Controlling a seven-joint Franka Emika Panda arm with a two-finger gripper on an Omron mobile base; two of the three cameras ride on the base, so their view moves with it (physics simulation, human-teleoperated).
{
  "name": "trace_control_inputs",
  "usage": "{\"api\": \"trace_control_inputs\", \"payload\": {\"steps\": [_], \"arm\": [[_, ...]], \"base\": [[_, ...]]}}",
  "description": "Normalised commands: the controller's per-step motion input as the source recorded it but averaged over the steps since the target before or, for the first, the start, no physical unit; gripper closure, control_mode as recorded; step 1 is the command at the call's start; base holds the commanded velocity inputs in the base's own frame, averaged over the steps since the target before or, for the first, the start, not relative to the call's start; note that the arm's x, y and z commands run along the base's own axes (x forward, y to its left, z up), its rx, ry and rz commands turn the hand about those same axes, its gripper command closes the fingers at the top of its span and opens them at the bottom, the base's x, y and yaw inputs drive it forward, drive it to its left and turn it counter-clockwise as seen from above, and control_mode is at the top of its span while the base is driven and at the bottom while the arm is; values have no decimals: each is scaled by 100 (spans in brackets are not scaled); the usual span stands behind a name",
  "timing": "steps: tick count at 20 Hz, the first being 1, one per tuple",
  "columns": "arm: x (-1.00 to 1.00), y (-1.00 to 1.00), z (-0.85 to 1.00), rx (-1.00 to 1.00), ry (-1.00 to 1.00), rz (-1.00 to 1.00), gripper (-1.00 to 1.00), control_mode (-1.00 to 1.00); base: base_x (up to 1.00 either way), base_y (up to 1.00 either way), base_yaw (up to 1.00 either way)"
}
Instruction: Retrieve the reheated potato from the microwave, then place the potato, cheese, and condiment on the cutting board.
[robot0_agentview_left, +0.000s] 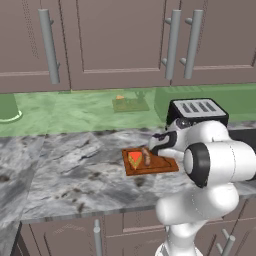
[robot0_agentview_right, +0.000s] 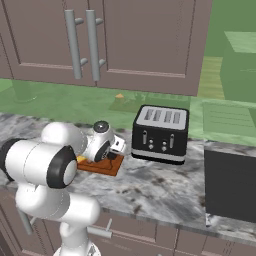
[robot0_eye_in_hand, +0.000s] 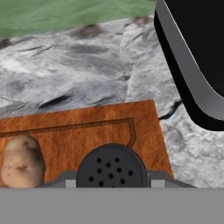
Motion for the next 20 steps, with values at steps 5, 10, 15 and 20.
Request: {"api": "trace_control_inputs", "payload": {"steps": [5, 10, 15, 20], "arm": [[-6, -7, -31, 0, 4, 0, 100, -100], [0, 0, -36, 0, 2, 0, 100, -100], [1, 0, -37, 0, 1, 0, -100, -100], [-10, 0, -14, 0, 0, 0, -100, -100]], "base": [[0, 0, 0], [0, 0, 0], [0, 0, 0], [0, 0, 0]]}}
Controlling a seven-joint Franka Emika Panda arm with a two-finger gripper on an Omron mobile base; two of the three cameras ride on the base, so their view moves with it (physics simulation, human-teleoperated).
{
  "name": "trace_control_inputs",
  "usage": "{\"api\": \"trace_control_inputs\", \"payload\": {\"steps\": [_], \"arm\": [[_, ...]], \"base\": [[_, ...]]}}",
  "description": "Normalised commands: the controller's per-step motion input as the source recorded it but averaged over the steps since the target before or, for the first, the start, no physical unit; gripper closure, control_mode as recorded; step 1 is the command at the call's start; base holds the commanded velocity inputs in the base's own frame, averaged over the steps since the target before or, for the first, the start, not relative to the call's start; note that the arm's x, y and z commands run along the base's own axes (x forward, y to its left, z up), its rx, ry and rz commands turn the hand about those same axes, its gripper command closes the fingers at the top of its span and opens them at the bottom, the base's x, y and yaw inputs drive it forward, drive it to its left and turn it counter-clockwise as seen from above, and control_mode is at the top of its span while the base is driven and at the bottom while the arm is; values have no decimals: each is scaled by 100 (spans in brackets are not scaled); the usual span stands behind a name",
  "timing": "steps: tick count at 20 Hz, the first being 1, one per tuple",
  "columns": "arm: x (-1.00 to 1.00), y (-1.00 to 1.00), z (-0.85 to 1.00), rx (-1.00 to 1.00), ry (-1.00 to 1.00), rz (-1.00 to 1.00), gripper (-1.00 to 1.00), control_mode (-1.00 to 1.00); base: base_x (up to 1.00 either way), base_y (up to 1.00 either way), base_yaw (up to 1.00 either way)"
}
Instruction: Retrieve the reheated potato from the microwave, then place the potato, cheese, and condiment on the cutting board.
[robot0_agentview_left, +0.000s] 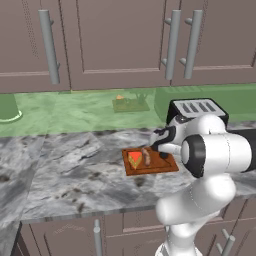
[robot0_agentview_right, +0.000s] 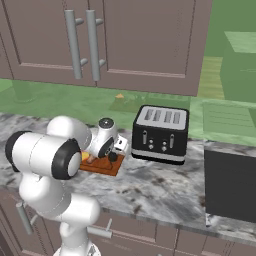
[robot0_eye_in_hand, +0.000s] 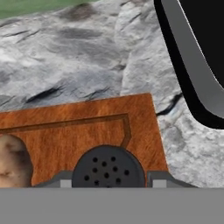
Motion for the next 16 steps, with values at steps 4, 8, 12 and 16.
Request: {"api": "trace_control_inputs", "payload": {"steps": [4, 8, 12, 16], "arm": [[-26, 0, 1, 0, 0, 0, -100, -100], [-23, 0, 4, 0, 0, 0, -100, -100], [-33, 0, 20, 0, 0, 0, -100, -100], [-78, 0, 55, 0, 0, 0, -100, -100]], "base": [[0, 0, 0], [0, 0, 0], [0, 0, 0], [0, 0, 0]]}}
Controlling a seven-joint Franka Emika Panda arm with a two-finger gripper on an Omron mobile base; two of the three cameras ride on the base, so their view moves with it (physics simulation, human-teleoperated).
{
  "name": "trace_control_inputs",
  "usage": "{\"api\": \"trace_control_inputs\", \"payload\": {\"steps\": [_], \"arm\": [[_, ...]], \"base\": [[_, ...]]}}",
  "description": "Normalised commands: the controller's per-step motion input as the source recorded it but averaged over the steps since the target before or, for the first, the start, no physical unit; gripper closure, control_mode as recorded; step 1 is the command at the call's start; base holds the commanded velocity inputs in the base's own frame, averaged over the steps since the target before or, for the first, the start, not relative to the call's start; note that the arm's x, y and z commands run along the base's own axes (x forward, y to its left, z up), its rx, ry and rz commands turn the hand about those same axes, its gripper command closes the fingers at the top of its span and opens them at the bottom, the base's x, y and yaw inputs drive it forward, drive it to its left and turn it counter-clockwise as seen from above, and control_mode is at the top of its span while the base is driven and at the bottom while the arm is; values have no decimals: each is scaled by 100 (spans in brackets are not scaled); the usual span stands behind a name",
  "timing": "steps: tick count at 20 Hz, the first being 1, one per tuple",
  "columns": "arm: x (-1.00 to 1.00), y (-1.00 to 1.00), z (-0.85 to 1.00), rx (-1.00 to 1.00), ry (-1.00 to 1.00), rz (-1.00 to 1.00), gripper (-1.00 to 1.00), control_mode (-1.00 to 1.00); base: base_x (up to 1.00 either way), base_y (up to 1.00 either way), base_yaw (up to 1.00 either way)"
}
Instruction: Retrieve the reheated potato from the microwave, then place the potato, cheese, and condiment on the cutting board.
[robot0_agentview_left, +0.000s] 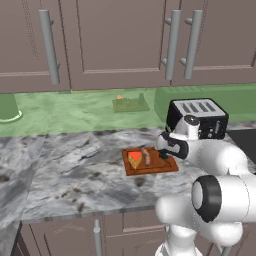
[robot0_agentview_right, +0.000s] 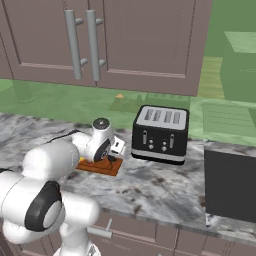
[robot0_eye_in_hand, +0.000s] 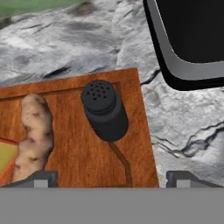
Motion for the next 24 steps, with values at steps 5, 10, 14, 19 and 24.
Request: {"api": "trace_control_inputs", "payload": {"steps": [5, 10, 14, 19, 24], "arm": [[-98, 3, 51, 0, 0, 0, -100, -100], [-100, 29, 44, 0, 1, 0, -100, -100], [-87, 51, 82, 0, 7, 0, -100, -100], [-45, 52, 100, 0, 13, 0, -100, -100], [-49, 38, 95, 0, 14, 0, -100, -100]], "base": [[0, 0, 0], [0, 0, 0], [0, 0, 0], [0, 0, 0], [0, 0, 0]]}}
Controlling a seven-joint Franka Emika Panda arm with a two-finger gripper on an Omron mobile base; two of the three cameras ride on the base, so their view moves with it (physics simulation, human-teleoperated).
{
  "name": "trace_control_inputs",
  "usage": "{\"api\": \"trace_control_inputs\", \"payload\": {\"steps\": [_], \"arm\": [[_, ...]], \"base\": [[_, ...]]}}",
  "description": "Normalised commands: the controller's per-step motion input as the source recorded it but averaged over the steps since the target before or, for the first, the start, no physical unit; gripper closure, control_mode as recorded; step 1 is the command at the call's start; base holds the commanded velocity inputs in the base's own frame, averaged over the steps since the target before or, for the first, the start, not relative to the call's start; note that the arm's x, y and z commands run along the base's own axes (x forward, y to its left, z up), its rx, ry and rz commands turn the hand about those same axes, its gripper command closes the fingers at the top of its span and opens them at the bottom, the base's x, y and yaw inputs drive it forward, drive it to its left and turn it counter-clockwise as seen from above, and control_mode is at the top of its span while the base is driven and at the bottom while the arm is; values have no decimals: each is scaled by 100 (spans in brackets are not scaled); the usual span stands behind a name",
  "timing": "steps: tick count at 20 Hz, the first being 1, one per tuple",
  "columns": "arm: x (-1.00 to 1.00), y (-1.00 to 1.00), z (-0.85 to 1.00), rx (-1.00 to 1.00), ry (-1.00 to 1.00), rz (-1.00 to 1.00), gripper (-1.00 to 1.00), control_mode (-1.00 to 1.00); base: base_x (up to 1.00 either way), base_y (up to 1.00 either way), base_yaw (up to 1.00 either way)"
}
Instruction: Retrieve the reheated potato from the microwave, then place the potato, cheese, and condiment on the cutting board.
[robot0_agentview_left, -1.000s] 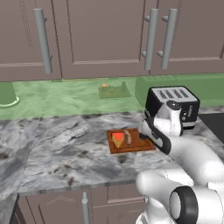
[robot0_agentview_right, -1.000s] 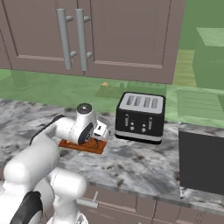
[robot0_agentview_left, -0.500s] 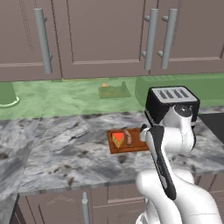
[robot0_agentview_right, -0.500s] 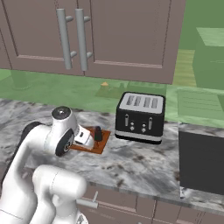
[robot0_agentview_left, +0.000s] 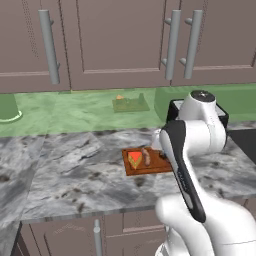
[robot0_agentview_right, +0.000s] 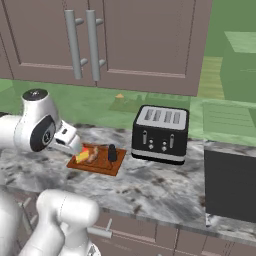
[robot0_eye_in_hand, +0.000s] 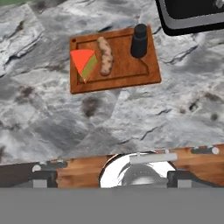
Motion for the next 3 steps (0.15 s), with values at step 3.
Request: {"api": "trace_control_inputs", "payload": {"steps": [3], "arm": [[-55, 27, 67, 0, 15, 0, -100, -100]], "base": [[0, 0, 0]]}}
